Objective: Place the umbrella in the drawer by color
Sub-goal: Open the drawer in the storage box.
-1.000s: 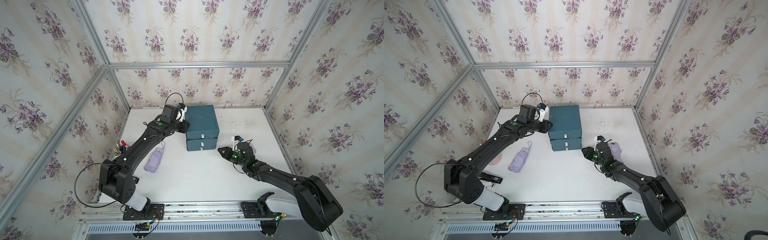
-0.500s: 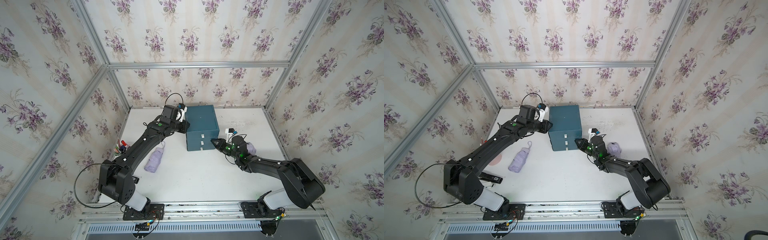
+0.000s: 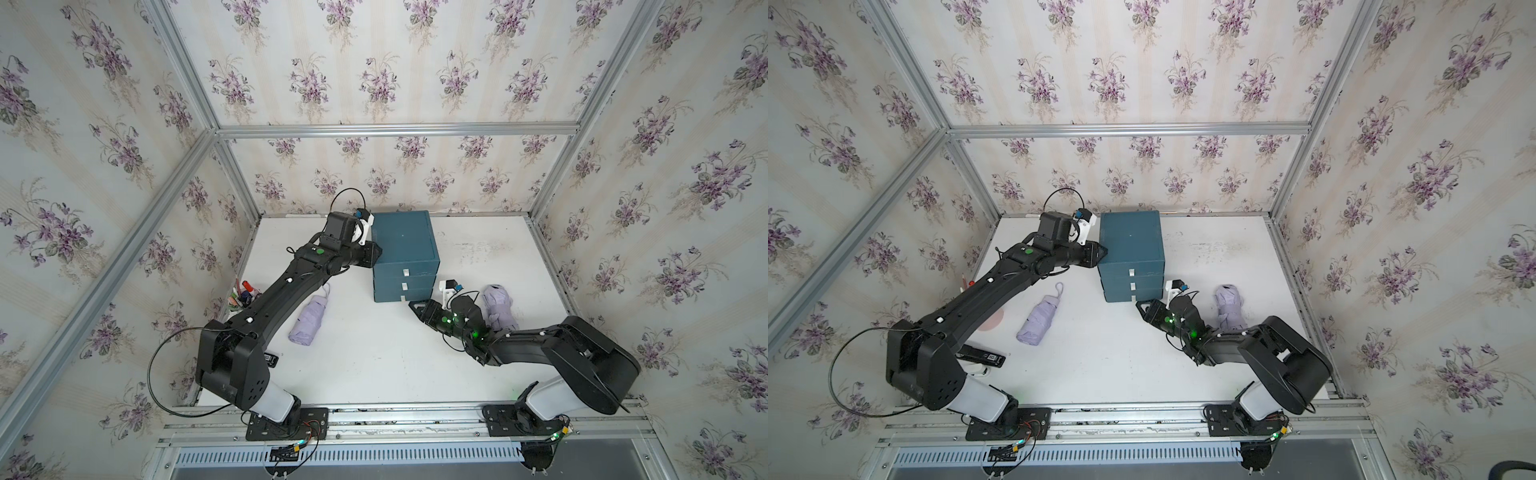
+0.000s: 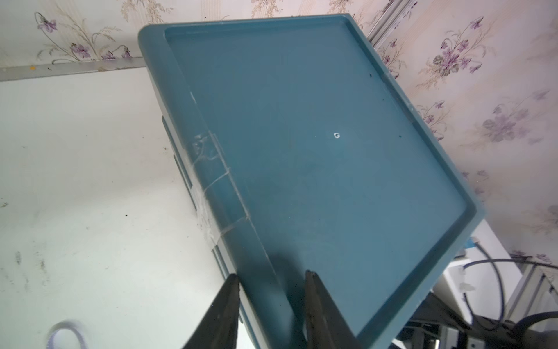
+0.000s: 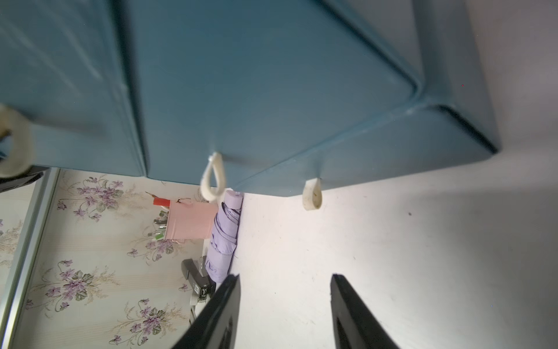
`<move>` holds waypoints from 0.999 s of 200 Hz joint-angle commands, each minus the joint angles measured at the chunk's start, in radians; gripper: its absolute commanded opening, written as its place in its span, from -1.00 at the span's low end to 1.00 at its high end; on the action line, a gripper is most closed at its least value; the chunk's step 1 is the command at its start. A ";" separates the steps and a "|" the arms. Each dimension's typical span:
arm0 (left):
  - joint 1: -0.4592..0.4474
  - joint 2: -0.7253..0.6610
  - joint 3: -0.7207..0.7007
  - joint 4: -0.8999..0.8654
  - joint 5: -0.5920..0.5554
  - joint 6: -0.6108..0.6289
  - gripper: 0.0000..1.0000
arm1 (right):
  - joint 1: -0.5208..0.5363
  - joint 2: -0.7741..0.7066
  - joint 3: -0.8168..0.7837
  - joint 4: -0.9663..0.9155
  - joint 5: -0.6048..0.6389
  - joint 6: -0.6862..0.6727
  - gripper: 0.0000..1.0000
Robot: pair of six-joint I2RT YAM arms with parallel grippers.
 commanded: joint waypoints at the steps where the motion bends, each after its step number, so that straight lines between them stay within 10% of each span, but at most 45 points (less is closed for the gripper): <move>1: 0.000 0.025 -0.062 -0.375 -0.035 -0.086 -0.29 | 0.001 0.071 0.010 0.163 -0.007 0.069 0.07; 80: 0.000 0.001 -0.086 -0.371 -0.022 -0.043 -0.31 | 0.002 0.412 0.037 0.597 0.015 0.256 -0.12; 200: 0.000 -0.034 -0.129 -0.365 -0.009 0.001 -0.34 | 0.004 0.485 0.131 0.549 0.032 0.229 -0.45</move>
